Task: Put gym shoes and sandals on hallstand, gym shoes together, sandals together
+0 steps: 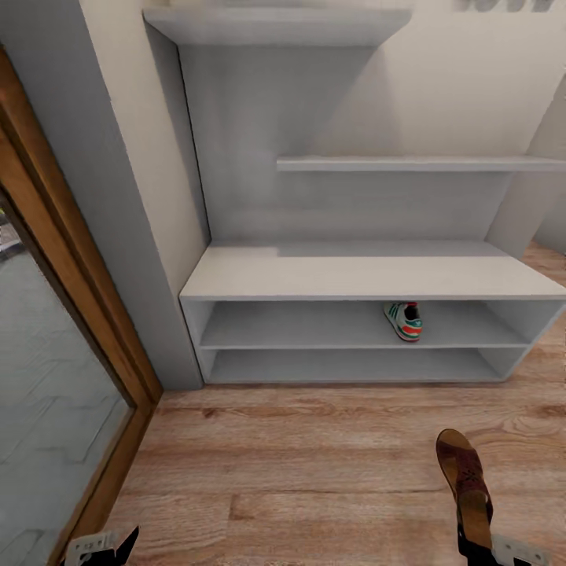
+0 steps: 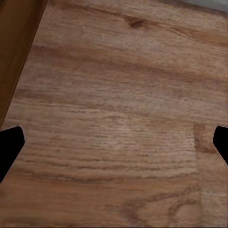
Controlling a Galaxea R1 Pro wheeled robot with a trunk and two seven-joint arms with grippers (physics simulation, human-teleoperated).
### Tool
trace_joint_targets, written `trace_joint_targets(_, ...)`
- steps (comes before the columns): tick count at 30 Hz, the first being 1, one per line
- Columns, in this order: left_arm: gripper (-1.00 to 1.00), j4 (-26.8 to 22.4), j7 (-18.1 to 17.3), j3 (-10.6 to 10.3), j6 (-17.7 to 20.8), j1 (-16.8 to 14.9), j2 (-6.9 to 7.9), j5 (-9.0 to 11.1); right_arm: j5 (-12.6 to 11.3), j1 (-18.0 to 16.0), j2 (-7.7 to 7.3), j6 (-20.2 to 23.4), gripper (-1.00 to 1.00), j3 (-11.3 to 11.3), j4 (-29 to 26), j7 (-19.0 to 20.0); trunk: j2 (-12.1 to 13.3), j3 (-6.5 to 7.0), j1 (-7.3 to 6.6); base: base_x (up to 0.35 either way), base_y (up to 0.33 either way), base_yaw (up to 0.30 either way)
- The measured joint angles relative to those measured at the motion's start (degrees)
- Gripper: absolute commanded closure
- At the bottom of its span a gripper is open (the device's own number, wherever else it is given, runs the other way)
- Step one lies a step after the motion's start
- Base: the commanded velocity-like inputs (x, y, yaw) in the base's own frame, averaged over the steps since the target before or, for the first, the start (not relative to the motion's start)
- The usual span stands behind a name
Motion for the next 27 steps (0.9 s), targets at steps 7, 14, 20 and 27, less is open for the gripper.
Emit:
trace_joint_targets(7, -1.00, 0.02, 0.05, -0.24, -0.14, 0.00, -0.11, -0.07, -0.02, 0.00, 0.02, 0.00, 1.00, -0.02, -0.01, 0.04, 0.00, 0.00, 0.00, -0.311, 0.013, 0.000)
trace_joint_targets(14, -1.00, 2.48, -0.08, -1.73, -4.16, 0.00, -0.43, -3.28, 0.35, 0.00, 0.51, 0.15, 1.00, 0.38, 0.48, 0.27, 0.00, 0.00, -0.03, -0.153, 0.000, 0.000)
trace_joint_targets(20, -1.00, 4.46, -0.50, -2.90, -7.48, 0.00, -0.36, -5.43, 1.15, -0.01, 5.13, 1.17, 1.00, 1.85, 0.02, 0.16, 0.00, 0.00, -0.03, -0.010, 0.000, 0.000)
trace_joint_targets(27, -1.00, 5.85, -4.98, -3.00, -8.48, -0.01, -0.01, -5.76, 4.02, -0.25, 9.52, 14.50, 1.00, 3.99, -4.61, -0.14, 0.00, 0.00, -0.03, -0.001, 0.000, 0.000)
